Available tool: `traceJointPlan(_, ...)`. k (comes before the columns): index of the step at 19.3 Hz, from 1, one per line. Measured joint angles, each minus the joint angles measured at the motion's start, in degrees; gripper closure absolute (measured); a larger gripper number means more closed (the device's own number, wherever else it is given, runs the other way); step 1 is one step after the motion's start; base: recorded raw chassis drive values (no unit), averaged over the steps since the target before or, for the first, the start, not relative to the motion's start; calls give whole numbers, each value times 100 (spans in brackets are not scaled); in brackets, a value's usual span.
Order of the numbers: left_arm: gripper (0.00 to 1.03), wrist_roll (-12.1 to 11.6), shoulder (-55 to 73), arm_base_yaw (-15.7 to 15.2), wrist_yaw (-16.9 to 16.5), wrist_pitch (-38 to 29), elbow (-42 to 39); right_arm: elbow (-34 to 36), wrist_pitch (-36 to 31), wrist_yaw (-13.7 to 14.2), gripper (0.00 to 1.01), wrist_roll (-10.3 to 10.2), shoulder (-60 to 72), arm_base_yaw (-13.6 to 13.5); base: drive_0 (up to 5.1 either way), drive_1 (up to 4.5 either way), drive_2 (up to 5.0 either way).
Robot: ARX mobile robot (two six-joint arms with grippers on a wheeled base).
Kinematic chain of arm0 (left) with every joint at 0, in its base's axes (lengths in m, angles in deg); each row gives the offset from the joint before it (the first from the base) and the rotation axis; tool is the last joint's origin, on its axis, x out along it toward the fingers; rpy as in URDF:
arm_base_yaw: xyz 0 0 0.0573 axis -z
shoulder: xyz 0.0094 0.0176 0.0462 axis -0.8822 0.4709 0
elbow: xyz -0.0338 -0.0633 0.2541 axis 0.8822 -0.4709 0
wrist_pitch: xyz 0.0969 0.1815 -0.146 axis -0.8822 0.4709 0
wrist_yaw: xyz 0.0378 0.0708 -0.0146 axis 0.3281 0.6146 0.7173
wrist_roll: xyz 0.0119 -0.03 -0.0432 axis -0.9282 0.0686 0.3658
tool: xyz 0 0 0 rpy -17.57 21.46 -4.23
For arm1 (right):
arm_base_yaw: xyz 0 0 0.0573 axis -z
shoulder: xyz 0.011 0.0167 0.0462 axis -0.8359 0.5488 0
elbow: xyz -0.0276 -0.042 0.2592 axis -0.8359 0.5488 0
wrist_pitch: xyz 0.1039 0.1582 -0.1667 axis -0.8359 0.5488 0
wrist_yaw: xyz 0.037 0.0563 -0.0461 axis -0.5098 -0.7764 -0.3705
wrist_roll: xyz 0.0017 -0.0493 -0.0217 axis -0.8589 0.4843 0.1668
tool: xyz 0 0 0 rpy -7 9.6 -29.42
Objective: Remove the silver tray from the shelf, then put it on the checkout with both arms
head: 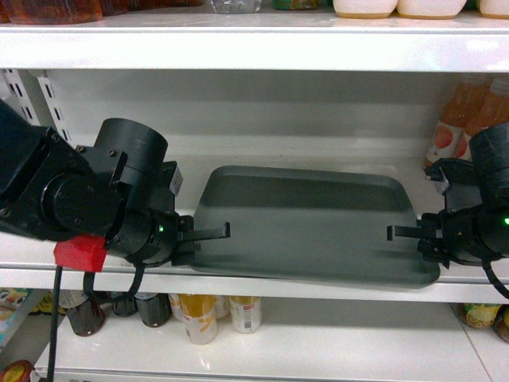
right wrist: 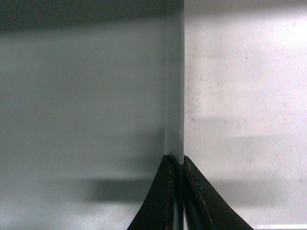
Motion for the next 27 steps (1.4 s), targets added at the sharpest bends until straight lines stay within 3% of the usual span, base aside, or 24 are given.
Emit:
traceJointPlan(7,100,-212,-1845,197,356,-1475,-2153,1963,-1003,-214,98,-127,-1947,-111,0,0,0)
traceJointPlan(10,100,-238,-2883,212,385,-1390,-2942,2835,-1014,-273,98,-173,-3097,-234,0,0,0)
traceJointPlan(13,100,-203,-4177,232,452,-903,-3987,3707,-837,-538,99,-339,-4054,-341,0,0,0)
traceJointPlan(14,100,-118,-4446,243,514,-876,-4170,3707,-850,-610,99,-341,-4052,-348,0,0,0)
traceJointPlan(27,100,-120,-4439,232,533,-898,-4153,3692,-876,-614,99,-345,-4046,-378,0,0,0)
